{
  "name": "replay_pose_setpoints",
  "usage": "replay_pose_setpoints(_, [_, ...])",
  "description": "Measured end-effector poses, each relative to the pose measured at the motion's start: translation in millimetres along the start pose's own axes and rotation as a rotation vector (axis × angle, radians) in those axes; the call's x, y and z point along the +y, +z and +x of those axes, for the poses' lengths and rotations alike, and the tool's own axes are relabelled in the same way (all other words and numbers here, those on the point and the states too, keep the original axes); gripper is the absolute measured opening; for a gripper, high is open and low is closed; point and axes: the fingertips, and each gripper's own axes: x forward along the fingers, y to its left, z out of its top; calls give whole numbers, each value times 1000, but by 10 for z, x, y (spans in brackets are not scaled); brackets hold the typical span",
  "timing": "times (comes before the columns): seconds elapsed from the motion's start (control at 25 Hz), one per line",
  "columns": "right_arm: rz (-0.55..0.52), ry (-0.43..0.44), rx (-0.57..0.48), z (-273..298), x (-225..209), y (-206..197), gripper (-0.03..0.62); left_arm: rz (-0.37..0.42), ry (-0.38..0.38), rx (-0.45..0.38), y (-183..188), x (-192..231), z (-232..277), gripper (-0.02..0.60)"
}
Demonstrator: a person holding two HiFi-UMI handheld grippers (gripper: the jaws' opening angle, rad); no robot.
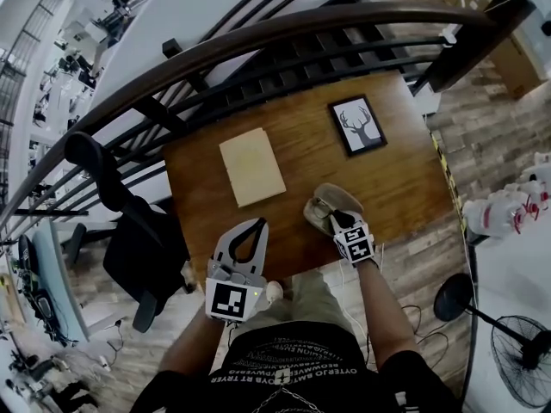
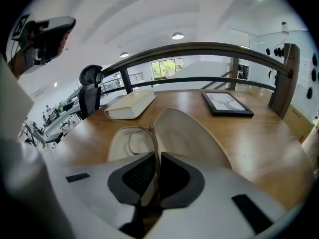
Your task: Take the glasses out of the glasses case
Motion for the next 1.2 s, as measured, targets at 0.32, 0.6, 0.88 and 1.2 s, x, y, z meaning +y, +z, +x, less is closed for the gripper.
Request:
replay_pose_setpoints(0.32, [-23,-29,-57,-241,62,182,26,-13,22,-16,74,64,-206,29])
replay_pose_setpoints(0.6, [38,-73,-179,-699,111,432,26,31,14,-12,167,41,-385,29])
replay_pose_setpoints(0.88, [82,-79,-252,-1157,277,620,26,-8,15,-67,319,7,-632,29])
replay_pose_setpoints(1.2, [36,-113,-369,-1773,635,952,26,4,14,-113,452,-7,-936,29])
